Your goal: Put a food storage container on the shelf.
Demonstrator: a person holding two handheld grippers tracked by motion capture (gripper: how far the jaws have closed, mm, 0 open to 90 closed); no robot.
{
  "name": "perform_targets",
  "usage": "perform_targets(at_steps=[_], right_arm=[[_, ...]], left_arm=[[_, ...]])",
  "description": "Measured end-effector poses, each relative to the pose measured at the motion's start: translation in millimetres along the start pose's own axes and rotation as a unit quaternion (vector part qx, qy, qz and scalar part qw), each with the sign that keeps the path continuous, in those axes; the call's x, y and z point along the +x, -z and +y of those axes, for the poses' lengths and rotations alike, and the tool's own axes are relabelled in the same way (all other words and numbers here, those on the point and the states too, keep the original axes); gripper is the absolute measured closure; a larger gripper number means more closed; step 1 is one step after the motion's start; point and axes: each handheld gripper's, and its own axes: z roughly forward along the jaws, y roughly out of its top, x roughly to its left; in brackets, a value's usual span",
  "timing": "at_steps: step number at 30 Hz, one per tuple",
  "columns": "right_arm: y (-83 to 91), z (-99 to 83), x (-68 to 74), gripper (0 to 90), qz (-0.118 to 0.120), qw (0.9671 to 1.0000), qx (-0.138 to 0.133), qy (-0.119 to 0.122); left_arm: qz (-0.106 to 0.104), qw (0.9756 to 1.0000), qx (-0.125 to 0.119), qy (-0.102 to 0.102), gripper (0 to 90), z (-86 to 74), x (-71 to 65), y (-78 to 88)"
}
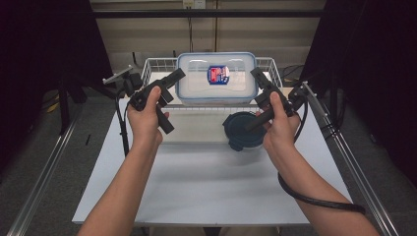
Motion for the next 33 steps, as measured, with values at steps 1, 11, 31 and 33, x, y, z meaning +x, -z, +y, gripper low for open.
perform_targets(at_steps=[1, 11, 31, 33], right_arm=[[-1.1, -0.1, -0.6, 59.1, 0.0, 1.0, -0.002, 0.0], [-11.4, 0.0, -6.3, 59.0, -0.012, 0.9999, -0.002, -0.011], [-32.0, 4.6, -24.7, 58.2, -0.042, 0.999, 0.003, -0.016], [-34.6, 4.5, -26.0, 58.1, -0.046, 0.9989, 0.003, -0.013]], left_arm=[[-0.001, 1.0, 0.0, 0.0, 54.6, 0.6, 1.0, -1.4], [0.009, 0.9999, -0.01, 0.002, 54.7, 5.9, 5.0, -12.8], [0.03, 0.9994, -0.013, 0.015, 54.7, 4.0, 21.8, -33.9], [0.03, 0.9994, -0.014, 0.013, 54.7, 4.6, 24.0, -35.2]])
